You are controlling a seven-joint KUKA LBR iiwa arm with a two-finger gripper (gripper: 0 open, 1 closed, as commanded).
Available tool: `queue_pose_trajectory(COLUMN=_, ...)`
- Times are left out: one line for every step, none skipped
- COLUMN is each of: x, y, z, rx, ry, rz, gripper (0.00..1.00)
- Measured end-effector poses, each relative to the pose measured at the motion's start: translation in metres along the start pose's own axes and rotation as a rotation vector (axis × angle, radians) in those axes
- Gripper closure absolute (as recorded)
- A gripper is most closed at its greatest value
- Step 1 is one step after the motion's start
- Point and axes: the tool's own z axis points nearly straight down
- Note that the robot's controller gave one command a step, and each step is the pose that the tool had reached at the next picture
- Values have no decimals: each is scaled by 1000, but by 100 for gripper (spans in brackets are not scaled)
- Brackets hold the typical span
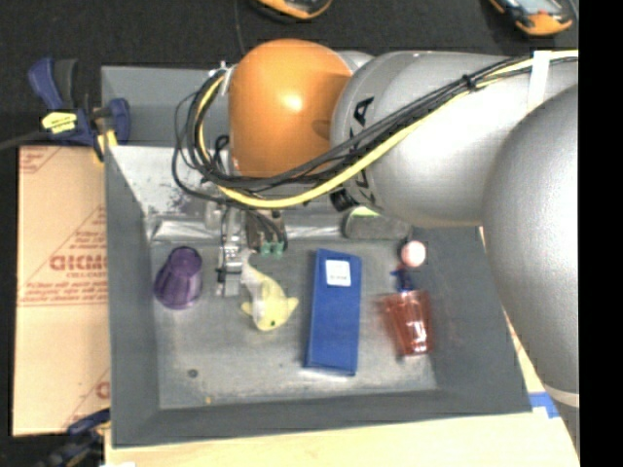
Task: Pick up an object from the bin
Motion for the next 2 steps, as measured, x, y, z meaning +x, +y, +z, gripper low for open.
queue_pose_trajectory(x=-2, y=-1, z=-5, rx=-2, ry=-8, rz=5, gripper=0)
queue_pose_trajectory(x=6, y=-38, z=79, rx=-3, ry=-10, rz=72, gripper=0)
